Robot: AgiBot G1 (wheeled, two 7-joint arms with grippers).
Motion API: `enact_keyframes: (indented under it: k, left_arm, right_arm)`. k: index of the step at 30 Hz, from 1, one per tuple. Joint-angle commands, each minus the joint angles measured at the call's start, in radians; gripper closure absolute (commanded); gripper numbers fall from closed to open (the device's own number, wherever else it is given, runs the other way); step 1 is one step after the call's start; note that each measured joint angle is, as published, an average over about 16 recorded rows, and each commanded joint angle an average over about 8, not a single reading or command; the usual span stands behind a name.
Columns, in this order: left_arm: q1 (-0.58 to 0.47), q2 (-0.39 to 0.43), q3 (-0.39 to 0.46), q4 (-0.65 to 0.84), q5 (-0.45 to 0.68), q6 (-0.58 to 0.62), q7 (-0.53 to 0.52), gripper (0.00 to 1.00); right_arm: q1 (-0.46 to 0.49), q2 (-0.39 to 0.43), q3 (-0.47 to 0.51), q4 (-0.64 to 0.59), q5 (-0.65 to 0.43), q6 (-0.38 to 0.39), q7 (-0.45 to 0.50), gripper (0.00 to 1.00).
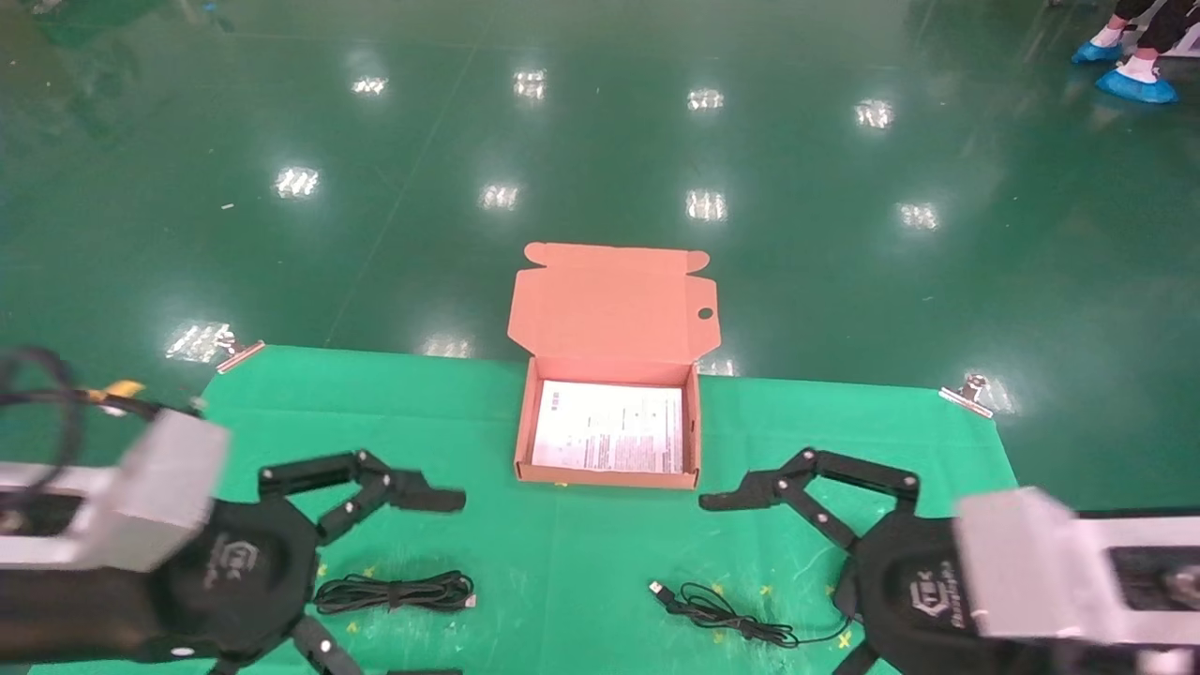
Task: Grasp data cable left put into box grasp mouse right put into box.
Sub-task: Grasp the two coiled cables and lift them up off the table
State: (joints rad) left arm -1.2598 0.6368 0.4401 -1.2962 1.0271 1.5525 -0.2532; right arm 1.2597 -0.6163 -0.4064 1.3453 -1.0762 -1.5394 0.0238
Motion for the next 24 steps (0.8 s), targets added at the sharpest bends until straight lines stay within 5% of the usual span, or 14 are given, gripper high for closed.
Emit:
enact_keyframes:
  k: [1, 12, 24]
  left_arm:
    - [-0.044, 0.006, 0.03, -0.002, 0.061, 0.015, -0.022, 0.0]
    - [-0.281, 0.122, 0.329, -0.025, 0.456, 0.014, -0.006, 0.0]
    - [-0.281, 0.247, 0.504, 0.006, 0.829, -0.093, -0.016, 0.0]
  right_arm:
    - [0.045, -0.005, -0.026, 0.009, -0.074, -0.017, -0.038, 0.0]
    - [0.224, -0.094, -0.288, 0.014, -0.432, -0.007, -0.25, 0.0]
    - [0.191, -0.172, -0.418, 0.01, -0.694, 0.104, -0.175, 0.0]
